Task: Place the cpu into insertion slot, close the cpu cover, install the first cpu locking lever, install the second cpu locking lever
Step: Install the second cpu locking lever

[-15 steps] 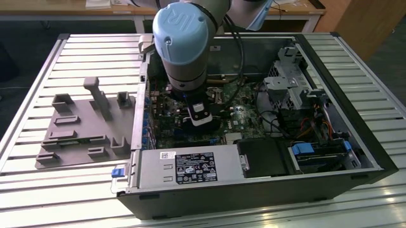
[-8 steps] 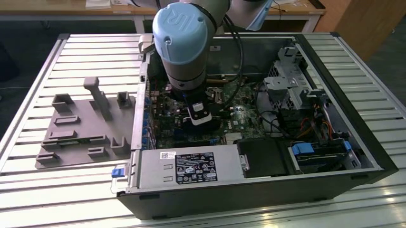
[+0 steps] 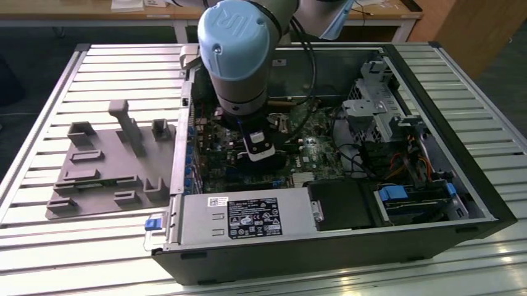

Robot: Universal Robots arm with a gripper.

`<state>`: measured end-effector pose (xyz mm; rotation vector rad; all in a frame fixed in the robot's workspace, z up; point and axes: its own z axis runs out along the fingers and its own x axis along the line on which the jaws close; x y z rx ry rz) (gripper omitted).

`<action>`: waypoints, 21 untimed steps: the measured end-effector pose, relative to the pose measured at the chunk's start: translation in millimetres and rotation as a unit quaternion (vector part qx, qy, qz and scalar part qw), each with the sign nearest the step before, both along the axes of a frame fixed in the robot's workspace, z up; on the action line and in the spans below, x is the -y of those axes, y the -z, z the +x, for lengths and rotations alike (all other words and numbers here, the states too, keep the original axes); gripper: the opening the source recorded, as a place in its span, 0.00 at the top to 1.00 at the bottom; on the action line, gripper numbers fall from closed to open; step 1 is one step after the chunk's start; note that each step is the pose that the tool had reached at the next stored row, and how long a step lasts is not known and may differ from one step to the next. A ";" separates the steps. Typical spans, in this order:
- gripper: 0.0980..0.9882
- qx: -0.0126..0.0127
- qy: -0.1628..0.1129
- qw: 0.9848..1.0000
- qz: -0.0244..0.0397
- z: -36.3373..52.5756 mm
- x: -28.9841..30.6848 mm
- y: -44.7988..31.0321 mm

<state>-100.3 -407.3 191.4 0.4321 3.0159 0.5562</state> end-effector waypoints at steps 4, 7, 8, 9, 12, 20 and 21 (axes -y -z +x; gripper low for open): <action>1.00 0.000 0.000 1.000 0.000 0.0 0.1 -9.8; 1.00 0.000 0.000 1.000 -0.002 0.0 0.1 -15.6; 1.00 0.000 0.000 1.000 -0.005 0.0 0.0 -17.4; 1.00 0.000 0.000 1.000 -0.008 0.0 0.0 -18.8; 1.00 0.000 0.002 1.000 -0.022 0.2 0.1 -22.8; 1.00 0.000 0.007 0.999 -0.037 12.6 0.1 -24.1; 1.00 0.000 0.008 0.999 -0.037 15.7 0.1 -24.1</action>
